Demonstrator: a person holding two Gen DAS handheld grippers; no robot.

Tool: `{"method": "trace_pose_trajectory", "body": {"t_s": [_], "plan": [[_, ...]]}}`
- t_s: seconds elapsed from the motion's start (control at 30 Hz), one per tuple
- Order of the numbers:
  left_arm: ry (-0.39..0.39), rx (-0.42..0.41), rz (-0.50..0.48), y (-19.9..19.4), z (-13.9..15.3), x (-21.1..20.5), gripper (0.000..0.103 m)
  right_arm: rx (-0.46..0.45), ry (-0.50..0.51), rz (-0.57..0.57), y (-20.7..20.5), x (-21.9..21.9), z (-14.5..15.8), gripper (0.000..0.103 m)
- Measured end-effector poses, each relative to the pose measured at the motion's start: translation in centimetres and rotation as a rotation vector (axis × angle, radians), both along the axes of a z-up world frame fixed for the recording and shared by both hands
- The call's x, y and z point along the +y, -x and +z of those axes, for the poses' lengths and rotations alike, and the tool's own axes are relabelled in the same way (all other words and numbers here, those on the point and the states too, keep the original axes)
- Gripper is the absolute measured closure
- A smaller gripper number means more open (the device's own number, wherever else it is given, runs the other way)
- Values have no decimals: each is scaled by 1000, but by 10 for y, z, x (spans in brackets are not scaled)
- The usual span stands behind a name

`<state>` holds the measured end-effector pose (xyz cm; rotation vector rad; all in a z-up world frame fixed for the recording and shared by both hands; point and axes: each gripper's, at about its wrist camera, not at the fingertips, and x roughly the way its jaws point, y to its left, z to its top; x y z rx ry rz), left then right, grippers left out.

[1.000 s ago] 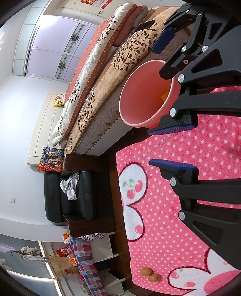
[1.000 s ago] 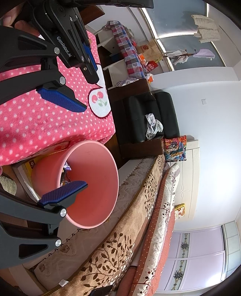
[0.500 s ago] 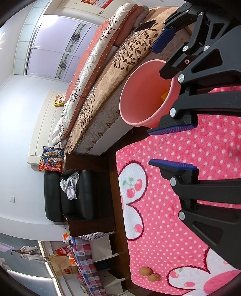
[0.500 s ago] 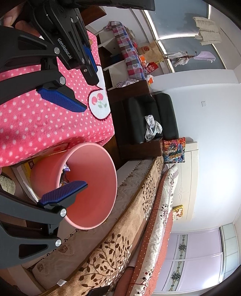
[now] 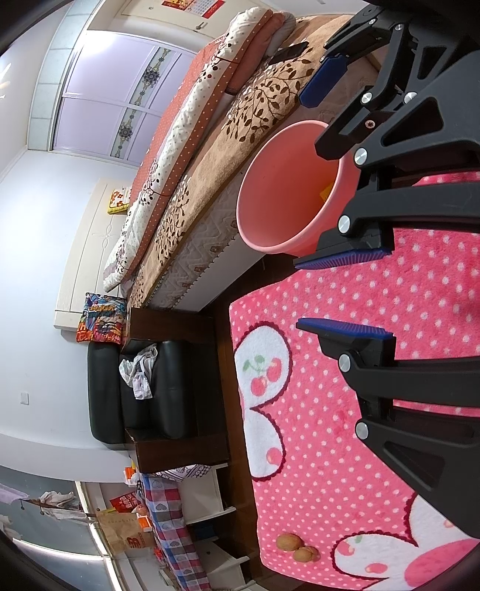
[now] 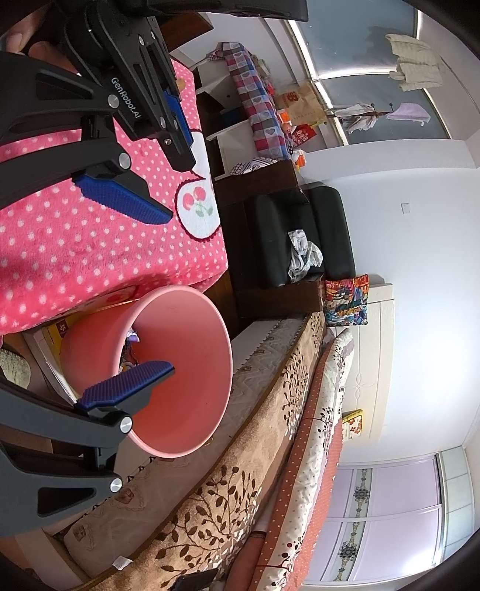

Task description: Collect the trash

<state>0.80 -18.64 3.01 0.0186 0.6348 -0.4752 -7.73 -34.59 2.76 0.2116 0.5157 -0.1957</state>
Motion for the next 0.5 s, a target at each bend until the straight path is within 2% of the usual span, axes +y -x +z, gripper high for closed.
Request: {"method": "trace_pose_trajectory", "body": {"t_s": [0.17, 0.5], "plan": [[-8, -17, 1, 4, 0, 2, 76, -1, 3, 2, 1, 2, 0, 28], [-3, 6, 9, -1, 0, 8, 76, 5, 7, 10, -1, -1, -2, 28]]}}
